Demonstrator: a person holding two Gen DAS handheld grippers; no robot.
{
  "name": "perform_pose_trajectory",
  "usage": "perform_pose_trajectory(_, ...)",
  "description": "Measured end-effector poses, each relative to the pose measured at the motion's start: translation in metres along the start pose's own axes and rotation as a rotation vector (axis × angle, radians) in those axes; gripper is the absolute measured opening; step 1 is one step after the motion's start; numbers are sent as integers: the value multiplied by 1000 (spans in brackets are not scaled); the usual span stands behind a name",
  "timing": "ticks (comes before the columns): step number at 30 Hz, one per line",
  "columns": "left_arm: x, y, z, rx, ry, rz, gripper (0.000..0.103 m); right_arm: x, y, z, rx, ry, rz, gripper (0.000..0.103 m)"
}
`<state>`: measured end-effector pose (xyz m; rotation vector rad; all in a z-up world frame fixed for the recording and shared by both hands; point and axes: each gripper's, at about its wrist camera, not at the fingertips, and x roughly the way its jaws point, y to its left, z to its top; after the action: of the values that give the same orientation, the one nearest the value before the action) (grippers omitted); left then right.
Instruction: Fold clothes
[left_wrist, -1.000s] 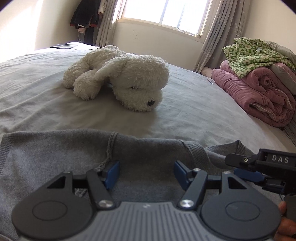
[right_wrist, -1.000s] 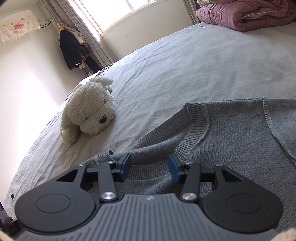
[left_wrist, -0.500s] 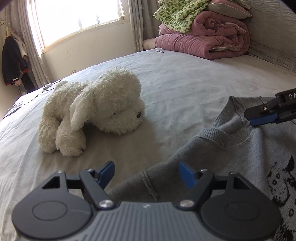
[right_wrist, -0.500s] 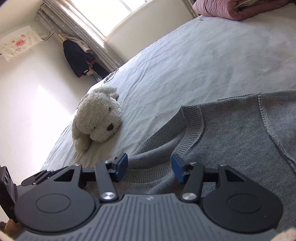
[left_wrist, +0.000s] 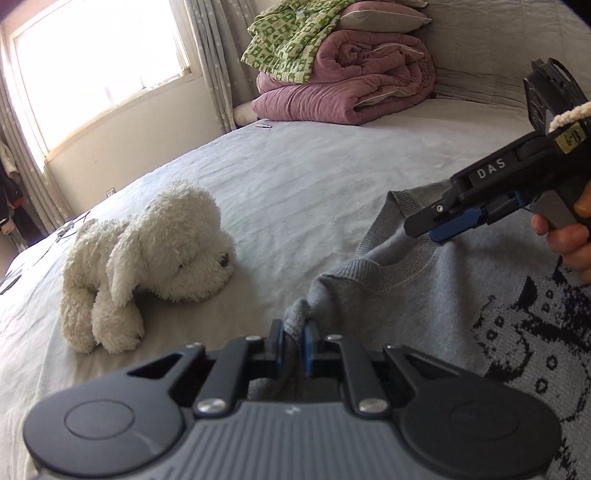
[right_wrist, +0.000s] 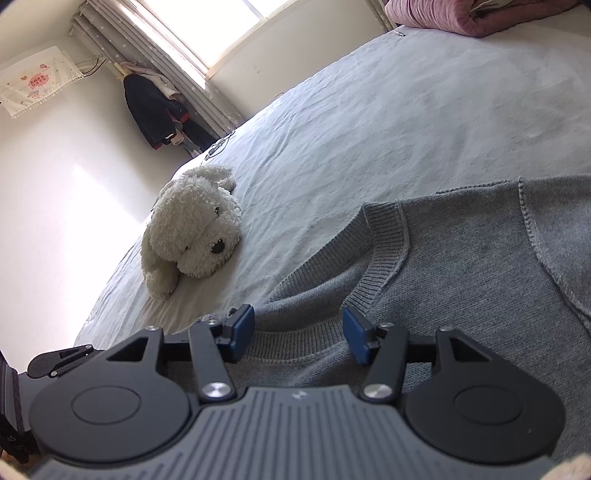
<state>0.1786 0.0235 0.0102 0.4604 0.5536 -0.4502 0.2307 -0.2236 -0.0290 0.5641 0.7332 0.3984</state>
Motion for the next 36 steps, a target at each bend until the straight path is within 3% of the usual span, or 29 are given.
perform_pose_trajectory(4,-21,-27,-1,63,0,-64,11,-3,5,1,-13,-10,12,57)
perform_pose_trajectory(9,-19,-62,-20,125,119,-190,14,-6,3,4,-5,-27,5,57)
perform_pose_trajectory(12,-21,-71,-27,152,128,-190,17,-6,0,5,10,-29,-4,57)
perform_pose_trajectory(17,-31,-51,-14,-2,91,-265,45,-6,-2,5,15,-30,-13,57)
perform_pose_trajectory(21,-28,-34,-5,-127,76,-302,47,-5,-3,5,17,-32,-12,57)
perform_pose_trajectory(26,-2,-17,-3,-276,118,-326,44,-10,-8,8,24,-45,-18,57)
perform_pose_trajectory(30,7,-35,-6,-204,131,-326,42,-22,-20,13,33,-89,-55,57)
perform_pose_trajectory(31,7,-40,-7,-181,134,-318,40,-26,-25,15,40,-104,-70,57)
perform_pose_trajectory(33,11,-48,-9,-146,149,-288,19,-31,-35,18,64,-132,-103,57)
perform_pose_trajectory(36,9,-51,-8,-122,138,-217,11,-35,-46,19,101,-150,-128,57)
